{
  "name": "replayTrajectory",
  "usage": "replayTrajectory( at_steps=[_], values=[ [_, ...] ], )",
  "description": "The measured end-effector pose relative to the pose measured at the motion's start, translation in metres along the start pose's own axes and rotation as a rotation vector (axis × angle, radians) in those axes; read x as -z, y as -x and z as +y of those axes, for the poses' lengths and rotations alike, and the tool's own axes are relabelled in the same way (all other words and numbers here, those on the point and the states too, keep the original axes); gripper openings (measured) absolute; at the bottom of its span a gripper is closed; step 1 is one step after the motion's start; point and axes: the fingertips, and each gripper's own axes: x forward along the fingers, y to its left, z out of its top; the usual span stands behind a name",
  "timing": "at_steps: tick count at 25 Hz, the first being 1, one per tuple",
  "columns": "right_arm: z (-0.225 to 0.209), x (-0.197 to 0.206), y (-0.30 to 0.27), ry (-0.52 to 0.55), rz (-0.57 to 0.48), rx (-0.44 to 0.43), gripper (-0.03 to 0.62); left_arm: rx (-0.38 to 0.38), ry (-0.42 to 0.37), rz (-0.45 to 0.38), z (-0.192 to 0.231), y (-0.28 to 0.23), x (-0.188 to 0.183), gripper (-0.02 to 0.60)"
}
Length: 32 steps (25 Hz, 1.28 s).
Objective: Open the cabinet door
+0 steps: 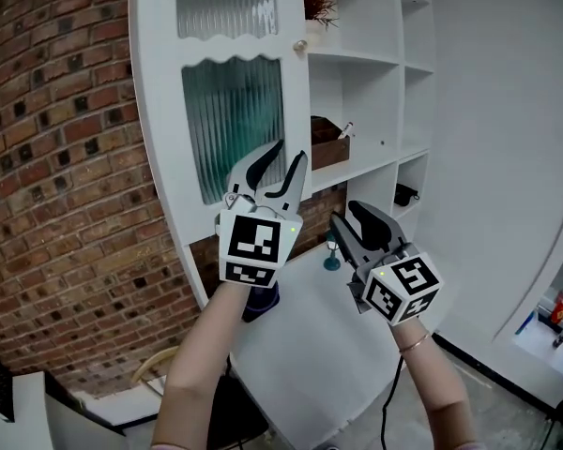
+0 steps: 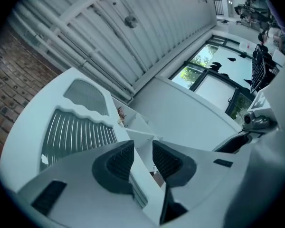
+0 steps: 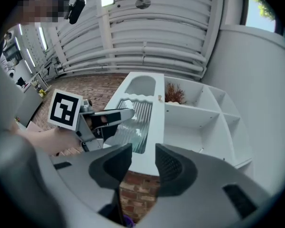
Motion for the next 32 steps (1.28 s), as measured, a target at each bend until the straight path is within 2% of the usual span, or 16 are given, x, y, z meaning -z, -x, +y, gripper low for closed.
replayTrajectory(
  at_steps=[4, 9, 11, 23, 32],
  values=[
    [-0.014, -0.018, -0.026, 0.012, -0.058, -0.037, 0.147, -0.045, -0.098, 0.024, 0.017, -0.03, -0.007, 0.107],
    [-0.026, -0.037, -0.054, 0.044, -0.118, -0.082, 0.152, -0.098, -0.296, 0.068, 0.037, -0.065, -0.022, 0.109],
    [-0.03, -0.039, -0.065, 0.037, -0.13, -0.094, 0.153, -0.112, -0.345, 0.085, 0.043, -0.077, -0.027, 0.109],
    [-0.047, -0.049, -0.104, -0.025, -0.185, -0.136, 0.166, -0.167, -0.511, 0.177, 0.063, -0.138, -0.049, 0.114],
    [-0.072, -0.027, -0.119, -0.099, -0.171, -0.169, 0.178, -0.2, -0.592, 0.244, 0.071, -0.173, -0.047, 0.117]
  ],
)
